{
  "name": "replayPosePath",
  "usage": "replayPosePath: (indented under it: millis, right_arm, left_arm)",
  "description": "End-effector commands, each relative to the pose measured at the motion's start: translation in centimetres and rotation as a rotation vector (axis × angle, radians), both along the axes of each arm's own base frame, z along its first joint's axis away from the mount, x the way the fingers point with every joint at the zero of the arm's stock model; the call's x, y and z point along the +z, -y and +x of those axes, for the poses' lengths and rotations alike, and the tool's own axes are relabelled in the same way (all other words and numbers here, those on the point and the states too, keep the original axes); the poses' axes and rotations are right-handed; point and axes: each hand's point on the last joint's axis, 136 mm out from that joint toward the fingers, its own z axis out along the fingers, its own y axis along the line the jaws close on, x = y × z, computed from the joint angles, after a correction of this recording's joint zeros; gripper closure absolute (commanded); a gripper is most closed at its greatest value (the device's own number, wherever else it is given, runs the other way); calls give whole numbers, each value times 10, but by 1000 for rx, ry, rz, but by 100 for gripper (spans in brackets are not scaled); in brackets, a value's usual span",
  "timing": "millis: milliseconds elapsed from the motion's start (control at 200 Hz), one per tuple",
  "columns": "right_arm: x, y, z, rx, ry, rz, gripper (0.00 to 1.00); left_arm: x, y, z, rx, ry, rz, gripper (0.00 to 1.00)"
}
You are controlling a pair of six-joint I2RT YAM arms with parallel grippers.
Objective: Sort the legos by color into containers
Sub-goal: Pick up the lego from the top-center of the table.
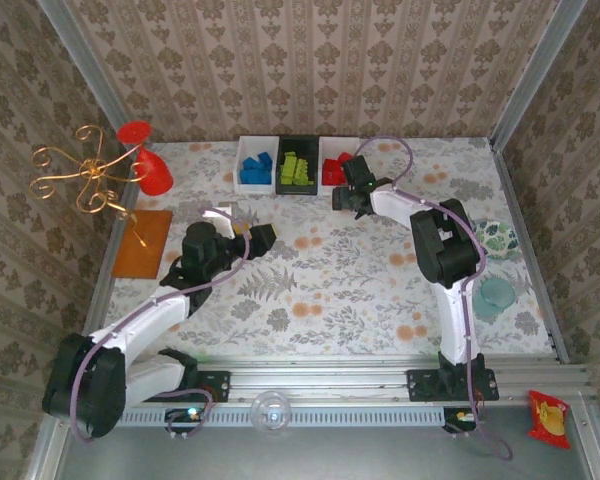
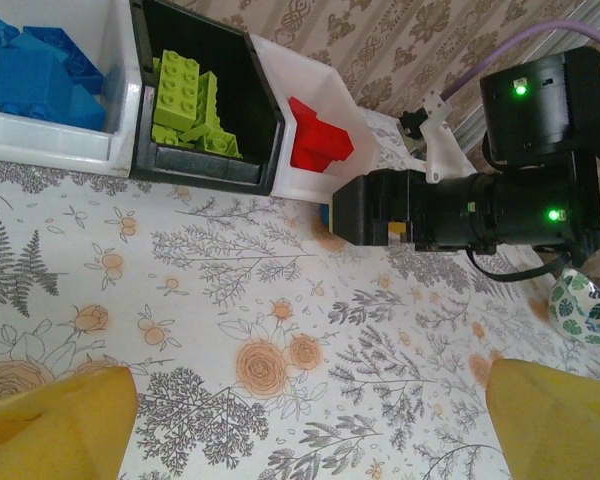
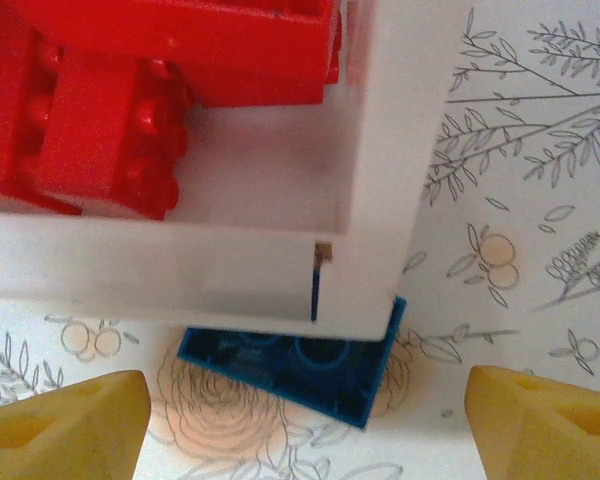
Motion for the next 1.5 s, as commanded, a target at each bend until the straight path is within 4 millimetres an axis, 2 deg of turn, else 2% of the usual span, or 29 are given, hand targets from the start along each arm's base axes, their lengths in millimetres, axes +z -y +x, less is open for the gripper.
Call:
replayPosePath:
  millis: [0, 195, 510, 1110, 1250, 1495]
  right_arm:
    - [0, 8, 9, -51, -12, 2, 17]
    - [-2, 7, 16, -62, -18, 5, 19]
    - [-8, 16, 10, -84, -56, -19, 29]
    - [-16, 10, 17, 3, -109, 3, 45]
    - [-10, 13, 12, -1, -101, -1, 47]
    - [16, 15, -8, -9, -40, 49, 49]
  left_arm:
    - [6, 2, 1, -7, 19, -9, 9]
    - [7, 0, 0, -2, 23, -5, 8]
    - [9, -1, 0, 1, 26, -9, 8]
    - [11, -4, 0, 3, 26, -19, 8]
    - [10, -4, 0, 4, 26, -19, 8]
    - [9, -4, 0, 2, 23, -18, 8]
